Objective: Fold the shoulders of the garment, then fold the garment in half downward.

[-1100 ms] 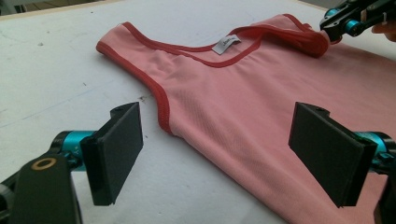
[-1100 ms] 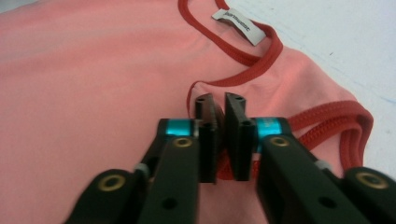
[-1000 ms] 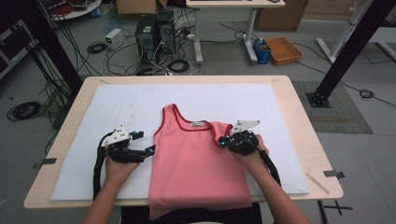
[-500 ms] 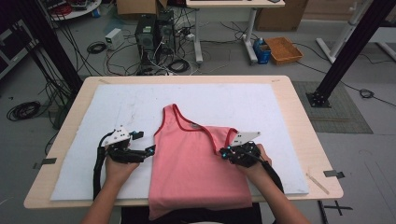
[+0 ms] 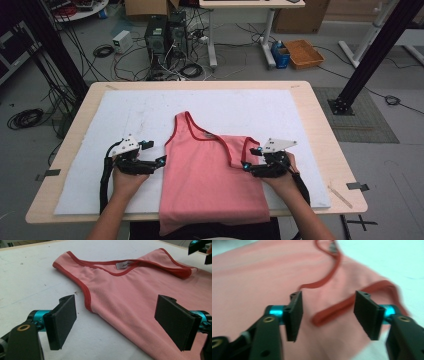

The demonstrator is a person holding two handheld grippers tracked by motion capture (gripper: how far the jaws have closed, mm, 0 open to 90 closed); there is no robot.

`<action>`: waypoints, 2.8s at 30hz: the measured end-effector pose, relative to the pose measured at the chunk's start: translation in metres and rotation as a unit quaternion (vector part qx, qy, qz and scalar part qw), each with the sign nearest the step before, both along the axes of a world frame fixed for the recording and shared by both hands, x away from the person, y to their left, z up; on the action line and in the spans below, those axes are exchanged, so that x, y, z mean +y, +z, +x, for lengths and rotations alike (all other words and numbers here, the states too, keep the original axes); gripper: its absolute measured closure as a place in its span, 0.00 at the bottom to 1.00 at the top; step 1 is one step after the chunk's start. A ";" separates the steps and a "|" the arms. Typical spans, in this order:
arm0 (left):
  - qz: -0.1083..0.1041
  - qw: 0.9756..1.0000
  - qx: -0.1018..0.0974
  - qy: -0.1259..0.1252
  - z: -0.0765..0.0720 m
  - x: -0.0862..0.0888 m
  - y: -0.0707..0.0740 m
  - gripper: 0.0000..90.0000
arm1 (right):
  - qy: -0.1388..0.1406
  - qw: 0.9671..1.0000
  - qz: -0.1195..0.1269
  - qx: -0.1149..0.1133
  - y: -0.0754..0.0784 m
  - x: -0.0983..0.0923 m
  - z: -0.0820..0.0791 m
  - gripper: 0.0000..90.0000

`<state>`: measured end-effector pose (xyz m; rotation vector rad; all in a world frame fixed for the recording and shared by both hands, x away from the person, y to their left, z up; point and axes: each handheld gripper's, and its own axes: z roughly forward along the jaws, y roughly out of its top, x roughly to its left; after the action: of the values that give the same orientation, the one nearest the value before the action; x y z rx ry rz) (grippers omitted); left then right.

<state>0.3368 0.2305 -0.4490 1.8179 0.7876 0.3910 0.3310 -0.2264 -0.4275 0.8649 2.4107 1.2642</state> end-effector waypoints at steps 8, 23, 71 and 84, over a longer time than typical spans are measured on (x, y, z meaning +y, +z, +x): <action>-0.002 1.000 0.000 0.001 0.000 0.000 0.000 0.20 | -0.079 0.997 0.019 0.000 0.000 -0.034 0.014 0.31; -0.014 1.000 0.006 0.004 0.002 0.002 0.000 0.20 | -0.126 0.991 0.036 0.011 -0.021 -0.062 0.033 0.21; -0.004 1.000 0.011 -0.011 0.006 -0.006 0.008 0.19 | -0.202 0.975 0.068 0.067 -0.023 -0.071 0.043 0.19; -0.002 1.000 0.012 -0.008 0.004 -0.003 0.006 0.19 | -0.197 0.973 0.085 0.090 -0.026 -0.073 0.046 0.19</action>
<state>0.3407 0.2271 -0.4429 1.8259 0.7896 0.3580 0.3769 -0.2996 -0.4532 1.4800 2.1263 1.2885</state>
